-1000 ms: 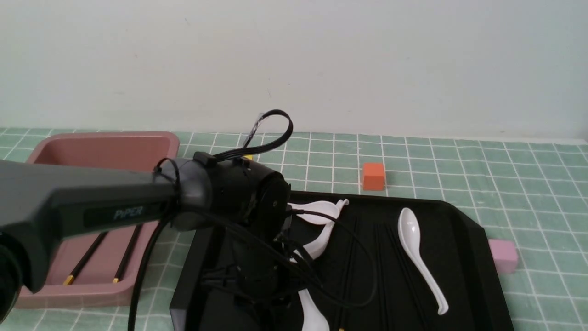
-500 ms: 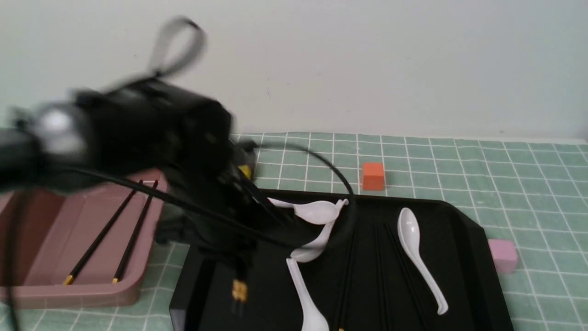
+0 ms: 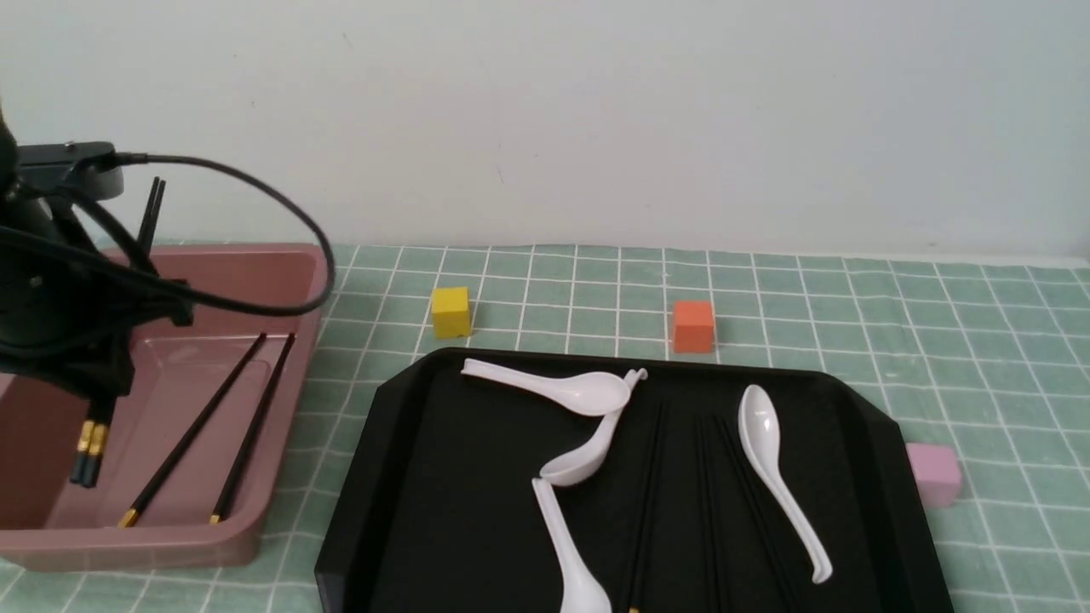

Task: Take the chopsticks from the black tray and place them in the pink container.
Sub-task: 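Place the chopsticks into the pink bin with the left gripper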

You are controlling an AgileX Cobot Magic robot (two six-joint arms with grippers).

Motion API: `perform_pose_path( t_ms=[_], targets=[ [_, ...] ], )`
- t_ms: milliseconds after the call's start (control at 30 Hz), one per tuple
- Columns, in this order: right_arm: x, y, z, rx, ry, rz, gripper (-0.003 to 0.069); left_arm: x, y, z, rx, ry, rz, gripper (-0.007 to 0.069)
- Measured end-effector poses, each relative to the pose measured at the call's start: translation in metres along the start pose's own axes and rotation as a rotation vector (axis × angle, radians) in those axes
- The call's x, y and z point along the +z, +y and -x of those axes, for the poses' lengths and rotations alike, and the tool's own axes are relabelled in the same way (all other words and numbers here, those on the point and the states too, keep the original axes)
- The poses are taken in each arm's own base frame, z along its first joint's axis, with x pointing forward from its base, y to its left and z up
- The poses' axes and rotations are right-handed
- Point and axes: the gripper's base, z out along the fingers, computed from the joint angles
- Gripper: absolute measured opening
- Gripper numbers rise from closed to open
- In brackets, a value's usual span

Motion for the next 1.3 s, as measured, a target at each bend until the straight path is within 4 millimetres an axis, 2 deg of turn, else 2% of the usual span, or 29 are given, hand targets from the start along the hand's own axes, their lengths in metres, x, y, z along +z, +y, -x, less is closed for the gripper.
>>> perform_pose_path(
  t_ms=[133,400,567,700,833,933,1000,1167,1300],
  targets=[
    [0.0,0.0,0.0,0.001,0.0,0.0,0.024,0.03,0.003,0.01,0.112,0.004,0.03,0.011],
    [0.0,0.0,0.0,0.001,0.0,0.0,0.024,0.085,0.002,0.011,0.238,0.124,0.076,0.0116],
    [0.0,0.0,0.0,0.001,0.0,0.0,0.024,0.097,0.004,0.009,0.295,0.161,0.103,0.0168],
    [0.0,0.0,0.0,0.002,0.0,0.0,0.024,0.098,0.006,0.01,0.308,0.161,0.116,0.0255],
    [0.0,0.0,0.0,0.002,0.0,0.0,0.024,0.092,0.007,0.007,0.267,0.187,0.122,0.0323],
    [0.0,0.0,0.0,0.002,0.0,0.0,0.024,0.081,0.006,0.003,0.169,0.211,0.113,0.03],
    [0.0,0.0,0.0,0.002,0.0,0.0,0.024,0.068,0.006,0.0,0.121,0.21,0.097,0.0233],
    [0.0,0.0,0.0,0.002,0.0,0.0,0.024,0.028,0.002,-0.004,0.059,0.146,0.014,0.0008],
    [0.0,0.0,0.0,0.002,0.0,0.0,0.024,-0.01,-0.001,-0.02,0.054,0.082,-0.079,-0.0013]
  ],
)
